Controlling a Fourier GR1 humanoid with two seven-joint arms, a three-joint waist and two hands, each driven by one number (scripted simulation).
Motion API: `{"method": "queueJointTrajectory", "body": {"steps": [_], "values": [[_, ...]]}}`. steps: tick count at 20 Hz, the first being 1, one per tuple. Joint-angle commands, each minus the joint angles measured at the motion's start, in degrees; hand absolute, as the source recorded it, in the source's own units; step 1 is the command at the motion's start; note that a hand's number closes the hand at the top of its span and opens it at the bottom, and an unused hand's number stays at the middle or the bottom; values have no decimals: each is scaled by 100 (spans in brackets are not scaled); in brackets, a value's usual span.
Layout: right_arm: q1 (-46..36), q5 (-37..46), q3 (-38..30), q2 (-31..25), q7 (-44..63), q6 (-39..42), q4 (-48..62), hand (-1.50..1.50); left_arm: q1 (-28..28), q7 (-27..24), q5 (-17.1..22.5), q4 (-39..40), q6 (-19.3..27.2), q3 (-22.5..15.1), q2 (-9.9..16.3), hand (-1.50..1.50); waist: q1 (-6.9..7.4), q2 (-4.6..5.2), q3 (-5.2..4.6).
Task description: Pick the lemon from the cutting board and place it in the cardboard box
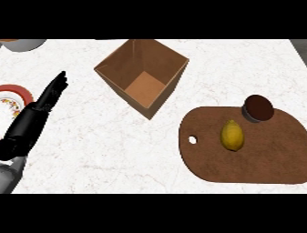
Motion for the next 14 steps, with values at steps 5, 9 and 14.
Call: {"method": "queueJointTrajectory", "body": {"steps": [5, 9, 14], "values": [[1116, 1256, 159, -268, -1202, 555, -222, -150, -46, -60, -148, 221, -299, 30, -137, 0, 172, 30, 5], [912, 1693, 606, -609, -100, 889, -889, -150, -298, 293, -191, 183, -374, 39, -239, 0, 232, 41, -2], [985, 2103, 1102, -1394, 900, 1825, -1091, -150, -17, 87, -187, 17, -493, 31, -183, 0, 348, 39, -10]]}}
